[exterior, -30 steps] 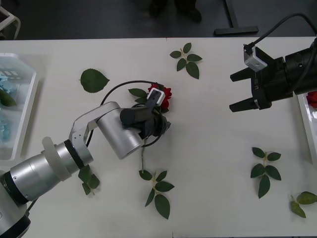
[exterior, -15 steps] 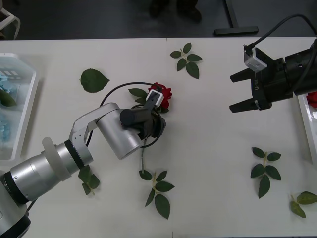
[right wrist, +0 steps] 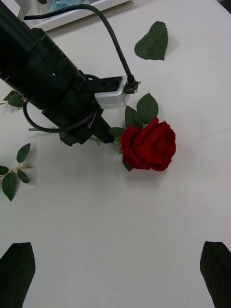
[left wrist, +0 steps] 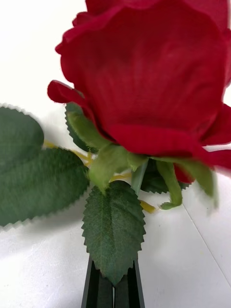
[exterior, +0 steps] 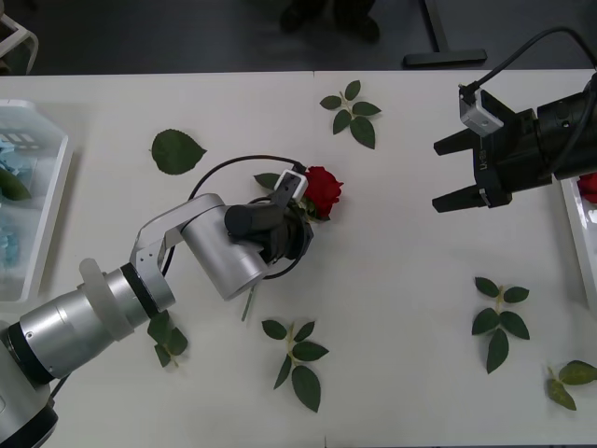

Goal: Place the red flowers into the right box and the blue flowers into the left box. If a person shows an open palm, hand one flower to the person first, then continue sorting.

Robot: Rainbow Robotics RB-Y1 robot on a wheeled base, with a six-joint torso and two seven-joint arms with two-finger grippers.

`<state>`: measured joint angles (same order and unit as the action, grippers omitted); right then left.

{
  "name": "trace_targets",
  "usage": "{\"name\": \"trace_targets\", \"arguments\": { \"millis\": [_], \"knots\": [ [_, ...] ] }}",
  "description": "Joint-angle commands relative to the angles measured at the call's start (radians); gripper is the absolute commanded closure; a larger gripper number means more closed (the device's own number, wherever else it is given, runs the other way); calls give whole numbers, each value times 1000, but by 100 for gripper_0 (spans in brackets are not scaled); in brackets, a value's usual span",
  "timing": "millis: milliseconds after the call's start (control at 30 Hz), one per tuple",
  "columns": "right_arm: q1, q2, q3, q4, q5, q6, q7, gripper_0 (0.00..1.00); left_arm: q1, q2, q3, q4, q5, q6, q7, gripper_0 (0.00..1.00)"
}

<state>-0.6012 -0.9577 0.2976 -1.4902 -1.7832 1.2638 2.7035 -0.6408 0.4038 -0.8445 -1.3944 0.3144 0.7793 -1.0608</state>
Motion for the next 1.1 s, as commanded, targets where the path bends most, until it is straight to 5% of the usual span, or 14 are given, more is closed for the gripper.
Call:
{"name": "trace_targets", "arguments": {
  "millis": [33, 333, 600, 833, 1100],
  "knots": [
    [11, -52, 6, -21, 5, 6, 2, 0, -46, -16, -10, -3, 6, -29, -34, 100],
    [9, -53, 6, 5, 11, 26, 2, 0, -49, 15, 7, -21, 80, -273, -22, 100],
    [9, -53, 6, 11, 11, 39, 2, 0, -43, 82, 30, -242, 124, -495, -10, 100],
    [9, -52, 44, 104, -120, 85, 2, 0, 29, 40, 97, -419, 103, -532, -2, 100],
    [9, -36, 112, 139, -277, 98, 2, 0, 101, -11, 117, -439, 109, -716, -2, 100]
  ]
}}
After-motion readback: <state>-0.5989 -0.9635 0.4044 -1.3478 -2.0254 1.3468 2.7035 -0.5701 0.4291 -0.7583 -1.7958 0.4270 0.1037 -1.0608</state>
